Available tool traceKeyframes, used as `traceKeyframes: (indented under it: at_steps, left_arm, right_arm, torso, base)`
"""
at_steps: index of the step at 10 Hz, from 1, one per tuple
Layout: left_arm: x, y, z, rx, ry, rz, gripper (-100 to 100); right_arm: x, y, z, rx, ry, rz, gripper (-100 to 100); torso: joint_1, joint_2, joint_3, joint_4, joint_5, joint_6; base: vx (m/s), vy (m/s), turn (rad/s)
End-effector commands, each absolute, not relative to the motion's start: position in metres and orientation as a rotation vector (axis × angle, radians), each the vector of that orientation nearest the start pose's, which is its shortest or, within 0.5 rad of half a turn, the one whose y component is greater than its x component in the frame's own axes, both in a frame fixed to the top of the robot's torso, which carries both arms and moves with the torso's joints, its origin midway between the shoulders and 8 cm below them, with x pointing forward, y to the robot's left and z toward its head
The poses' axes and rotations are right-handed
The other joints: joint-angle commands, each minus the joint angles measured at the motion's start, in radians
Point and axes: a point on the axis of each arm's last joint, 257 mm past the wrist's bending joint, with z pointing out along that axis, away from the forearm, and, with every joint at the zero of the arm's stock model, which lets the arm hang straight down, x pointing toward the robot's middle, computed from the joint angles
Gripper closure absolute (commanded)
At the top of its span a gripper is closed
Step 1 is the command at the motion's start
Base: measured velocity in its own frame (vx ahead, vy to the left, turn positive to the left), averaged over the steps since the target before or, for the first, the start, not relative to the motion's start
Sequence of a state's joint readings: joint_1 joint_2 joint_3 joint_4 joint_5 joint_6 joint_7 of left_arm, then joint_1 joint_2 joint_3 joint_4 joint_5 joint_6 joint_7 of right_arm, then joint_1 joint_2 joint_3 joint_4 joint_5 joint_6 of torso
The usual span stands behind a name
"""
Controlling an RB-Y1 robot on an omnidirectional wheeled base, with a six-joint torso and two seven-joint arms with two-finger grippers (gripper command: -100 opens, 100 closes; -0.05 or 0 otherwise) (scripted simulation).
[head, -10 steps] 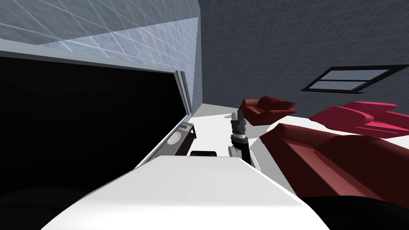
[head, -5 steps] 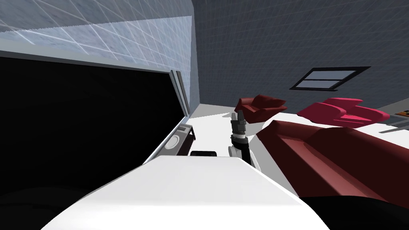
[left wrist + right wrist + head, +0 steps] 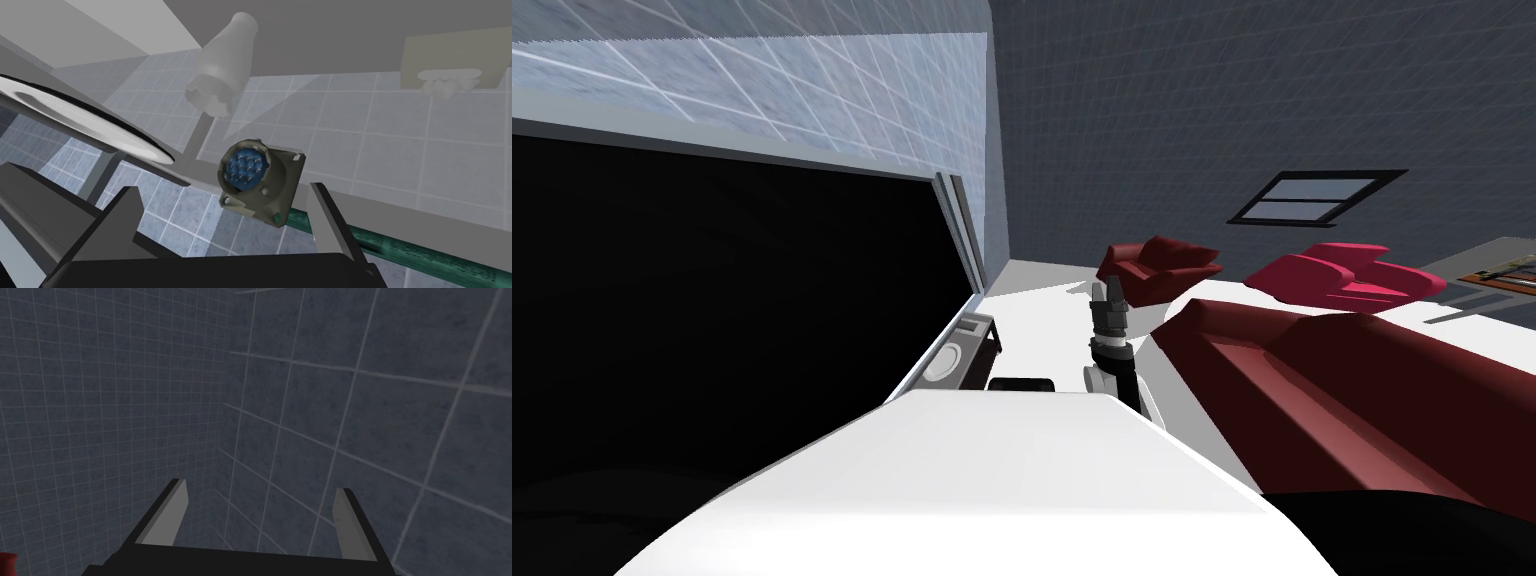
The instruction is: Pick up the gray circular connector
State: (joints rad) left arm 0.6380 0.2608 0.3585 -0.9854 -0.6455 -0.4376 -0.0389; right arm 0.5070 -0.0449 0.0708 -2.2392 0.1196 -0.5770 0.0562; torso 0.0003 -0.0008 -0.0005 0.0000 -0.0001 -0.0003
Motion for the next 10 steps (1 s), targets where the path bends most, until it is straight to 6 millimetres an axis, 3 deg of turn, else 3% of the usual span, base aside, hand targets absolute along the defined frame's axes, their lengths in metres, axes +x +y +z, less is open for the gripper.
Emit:
traceKeyframes:
  at_steps: [1, 4, 5, 6, 10]
  left_arm:
    - [0.081, 0.506, -0.546, -1.112, 2.049, -0.027, -100]
    - [0.097, 0.502, -0.554, -1.112, 2.048, -0.028, -100]
    - [0.093, 0.503, -0.552, -1.114, 2.047, -0.027, -100]
    - [0.093, 0.503, -0.552, -1.113, 2.048, -0.027, 100]
    - [0.093, 0.502, -0.552, -1.112, 2.049, -0.028, 100]
  right_arm:
    - [0.343, -0.235, 0.015, 0.508, 0.715, 1.259, 0]
    - [0.343, -0.235, 0.015, 0.508, 0.715, 1.259, 0]
    - [0.343, -0.235, 0.015, 0.508, 0.715, 1.259, 0]
    - [0.343, -0.235, 0.015, 0.508, 0.715, 1.259, 0]
    - [0.343, -0.235, 0.015, 0.508, 0.715, 1.259, 0]
  torso:
    - [0.000, 0.000, 0.000, 0.000, 0.000, 0.000]
    - [0.001, 0.002, 0.001, 0.001, 0.000, 0.000]
    - [0.001, 0.002, 0.001, 0.000, 0.000, 0.000]
    - [0.000, 0.001, 0.001, 0.000, 0.000, 0.000]
    - [-0.001, 0.000, 0.000, 0.000, -0.001, -0.001]
  base:
    - [-0.029, 0.030, -0.006]
    - [-0.032, 0.038, -0.003]
    - [-0.009, 0.013, -0.005]
    - [0.000, 0.000, 0.000]
    - [0.000, 0.000, -0.003]
